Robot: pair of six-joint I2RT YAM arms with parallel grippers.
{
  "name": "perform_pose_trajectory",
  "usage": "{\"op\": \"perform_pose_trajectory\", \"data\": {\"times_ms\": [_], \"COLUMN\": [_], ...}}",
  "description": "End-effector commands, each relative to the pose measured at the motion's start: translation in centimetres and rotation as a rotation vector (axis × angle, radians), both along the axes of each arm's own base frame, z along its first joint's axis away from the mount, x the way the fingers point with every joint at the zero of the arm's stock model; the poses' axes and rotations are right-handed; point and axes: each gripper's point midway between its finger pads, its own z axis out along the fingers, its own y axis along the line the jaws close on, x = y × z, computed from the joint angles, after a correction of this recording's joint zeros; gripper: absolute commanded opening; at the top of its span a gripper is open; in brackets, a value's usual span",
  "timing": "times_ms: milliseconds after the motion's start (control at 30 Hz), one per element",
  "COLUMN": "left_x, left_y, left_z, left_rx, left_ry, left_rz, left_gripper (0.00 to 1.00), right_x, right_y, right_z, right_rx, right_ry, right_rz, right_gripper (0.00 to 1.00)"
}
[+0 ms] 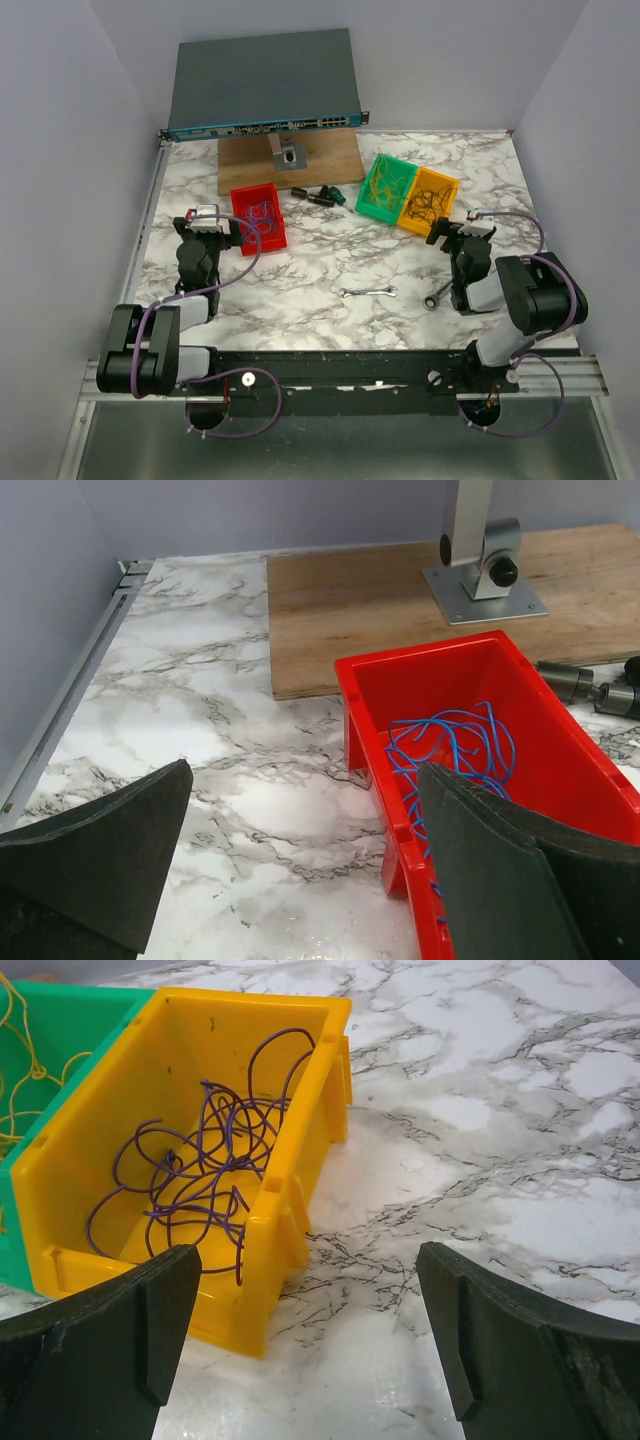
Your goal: Untangle the cables
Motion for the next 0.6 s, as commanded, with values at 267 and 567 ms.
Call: {"op": "perform_pose_trajectory", "data": {"times_ms": [267, 567], "left_x": [0.41, 0.38], "left_y": [0.47, 0.47], "left_z": [0.88, 0.86], "left_rx": [-0.014, -0.014], "left_ry": [-0.021, -0.021], "left_rz": [0.022, 0.021], "left_gripper": [0.99, 0.99], "right_x": [0.65, 0.66], "right_y": [0.13, 0.14], "right_z": [1.35, 1.36], "right_rx": [-0.009, -0.008], "right_ry": [-0.053, -0.054], "right_rz": [0.018, 0.018], "right_gripper": [1.0, 1.0]}}
